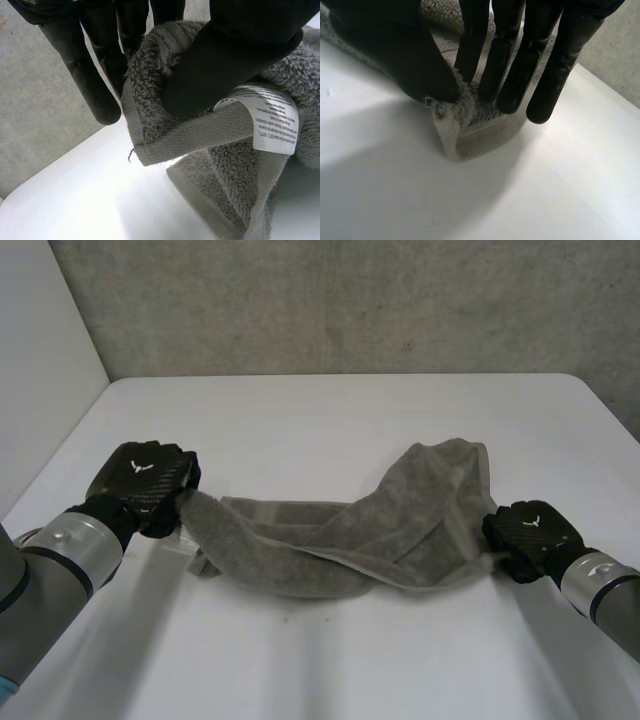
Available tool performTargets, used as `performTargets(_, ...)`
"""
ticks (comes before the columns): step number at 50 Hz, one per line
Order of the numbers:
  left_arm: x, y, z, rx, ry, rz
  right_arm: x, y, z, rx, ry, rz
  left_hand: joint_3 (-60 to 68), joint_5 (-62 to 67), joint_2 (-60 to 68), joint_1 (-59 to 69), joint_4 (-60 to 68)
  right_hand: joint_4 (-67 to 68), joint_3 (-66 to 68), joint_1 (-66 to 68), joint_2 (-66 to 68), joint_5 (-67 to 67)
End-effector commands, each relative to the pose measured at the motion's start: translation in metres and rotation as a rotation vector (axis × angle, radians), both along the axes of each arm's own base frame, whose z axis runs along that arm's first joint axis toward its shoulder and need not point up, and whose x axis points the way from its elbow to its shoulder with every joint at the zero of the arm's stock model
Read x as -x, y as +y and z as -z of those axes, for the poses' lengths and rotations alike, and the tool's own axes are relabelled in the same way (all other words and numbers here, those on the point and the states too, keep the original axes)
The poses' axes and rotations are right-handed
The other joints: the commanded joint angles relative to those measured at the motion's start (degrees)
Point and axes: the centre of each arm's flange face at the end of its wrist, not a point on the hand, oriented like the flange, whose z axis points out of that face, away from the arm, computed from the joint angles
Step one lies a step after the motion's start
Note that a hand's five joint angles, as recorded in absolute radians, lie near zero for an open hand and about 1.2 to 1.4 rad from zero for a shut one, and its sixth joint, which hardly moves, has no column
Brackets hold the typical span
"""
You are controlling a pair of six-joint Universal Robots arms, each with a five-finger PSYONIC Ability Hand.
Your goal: Fold the towel.
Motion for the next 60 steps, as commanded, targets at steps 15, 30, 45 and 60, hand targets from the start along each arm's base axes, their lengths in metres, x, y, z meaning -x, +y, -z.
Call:
performTargets(15, 0.000, 0.000, 0.001, -0.002, -0.001, 0.001, 0.001, -0.003, 0.003, -0.013, -0.010, 0.005, 10.33, 10.67, 10.25, 12.08, 10.27, -23.59, -23.00, -10.13, -22.64, -20.59)
performTargets(30, 0.001, 0.001, 0.001, -0.003, -0.001, 0.003, -0.011, -0.022, -0.001, 0.037, -0.014, -0.017, 10.33, 10.67, 10.25, 12.08, 10.27, 11.85, 12.44, 25.31, 12.80, 14.84)
performTargets(45, 0.000, 0.002, -0.005, 0.016, 0.004, 0.001, -0.004, -0.033, -0.084, 0.199, -0.152, 0.093, 10.33, 10.67, 10.25, 12.08, 10.27, 11.85, 12.44, 25.31, 12.80, 14.84)
performTargets(60, -0.017, 0.020, -0.114, 0.409, 0.028, -0.039, 0.018, 0.022, -0.234, 0.336, -0.098, 0.116, 10.33, 10.67, 10.25, 12.08, 10.27, 11.85, 12.44, 25.31, 12.80, 14.84)
